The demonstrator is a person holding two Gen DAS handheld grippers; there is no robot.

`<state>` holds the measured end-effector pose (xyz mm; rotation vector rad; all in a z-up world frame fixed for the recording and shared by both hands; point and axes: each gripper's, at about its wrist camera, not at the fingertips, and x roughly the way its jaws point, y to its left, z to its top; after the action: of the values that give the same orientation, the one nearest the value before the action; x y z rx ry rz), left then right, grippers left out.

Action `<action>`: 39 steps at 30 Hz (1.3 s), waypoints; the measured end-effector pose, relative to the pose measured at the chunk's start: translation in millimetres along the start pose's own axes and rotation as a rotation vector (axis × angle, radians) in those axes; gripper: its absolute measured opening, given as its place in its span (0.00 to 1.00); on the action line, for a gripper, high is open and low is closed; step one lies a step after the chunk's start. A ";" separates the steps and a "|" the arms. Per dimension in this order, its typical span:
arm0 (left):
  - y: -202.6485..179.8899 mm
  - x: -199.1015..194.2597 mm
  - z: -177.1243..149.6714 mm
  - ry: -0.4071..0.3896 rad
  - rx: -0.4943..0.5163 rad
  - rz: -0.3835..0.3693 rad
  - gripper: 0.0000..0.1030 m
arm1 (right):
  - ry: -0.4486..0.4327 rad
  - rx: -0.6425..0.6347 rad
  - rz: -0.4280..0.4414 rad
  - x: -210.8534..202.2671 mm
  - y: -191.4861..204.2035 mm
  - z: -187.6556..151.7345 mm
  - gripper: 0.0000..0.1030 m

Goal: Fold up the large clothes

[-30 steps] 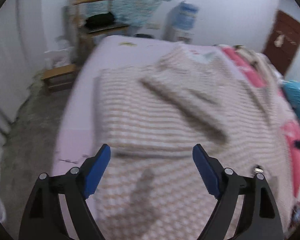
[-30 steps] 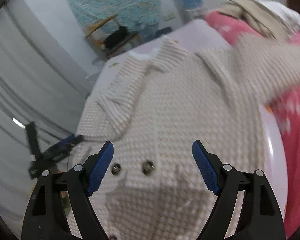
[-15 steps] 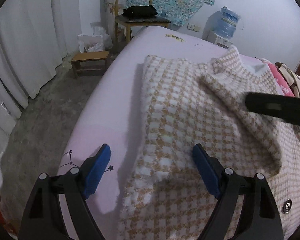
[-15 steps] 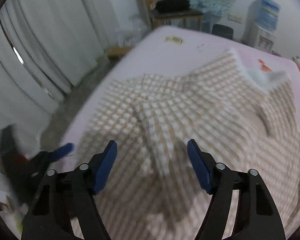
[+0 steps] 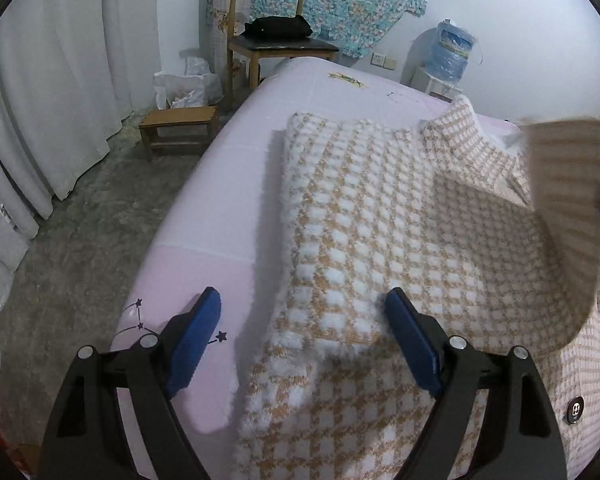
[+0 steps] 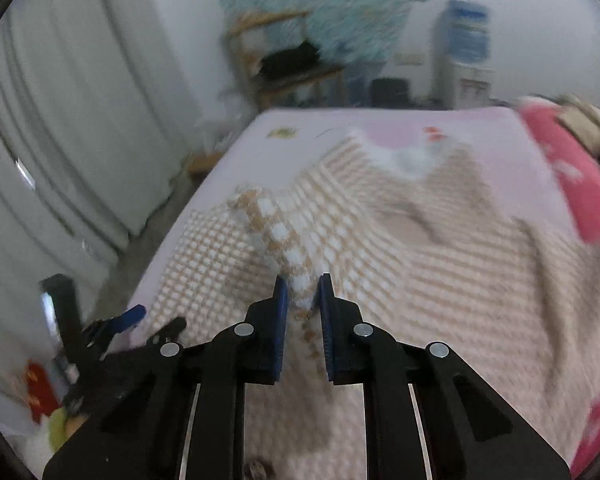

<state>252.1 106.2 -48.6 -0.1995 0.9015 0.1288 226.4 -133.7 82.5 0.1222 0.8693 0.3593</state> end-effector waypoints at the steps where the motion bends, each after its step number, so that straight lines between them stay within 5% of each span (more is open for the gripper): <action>1: 0.3 0.5 0.6 0.001 0.000 0.000 0.80 | -0.013 0.035 -0.008 -15.2 -12.3 -11.2 0.17; 3: 0.5 0.2 0.4 0.000 0.000 -0.001 0.80 | -0.009 0.121 -0.022 -32.3 -37.1 -30.5 0.27; 6: 0.7 0.4 0.5 0.000 0.000 -0.002 0.80 | 0.029 0.256 -0.005 -45.2 -73.9 -63.0 0.60; 11: 0.1 1.1 0.8 0.002 0.004 0.001 0.80 | 0.077 0.451 -0.026 -57.4 -127.2 -105.9 0.61; 17: 1.0 -2.9 0.4 0.020 -0.009 -0.013 0.80 | 0.072 0.485 0.018 -50.9 -153.5 -77.2 0.61; 24: 2.5 -15.3 -9.3 0.013 0.005 -0.003 0.80 | 0.156 0.366 -0.120 16.6 -154.8 -41.4 0.47; 30: 5.6 -14.8 -16.2 0.010 -0.007 -0.008 0.80 | 0.215 0.248 -0.206 44.7 -146.1 -32.4 0.08; 39: 4.2 -15.5 -17.0 0.010 -0.004 -0.024 0.80 | 0.122 0.133 -0.317 46.2 -135.1 -7.2 0.05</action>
<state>228.8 106.0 -47.2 -0.2146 0.9091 0.1077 283.0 -243.5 10.7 0.0840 1.0164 0.0117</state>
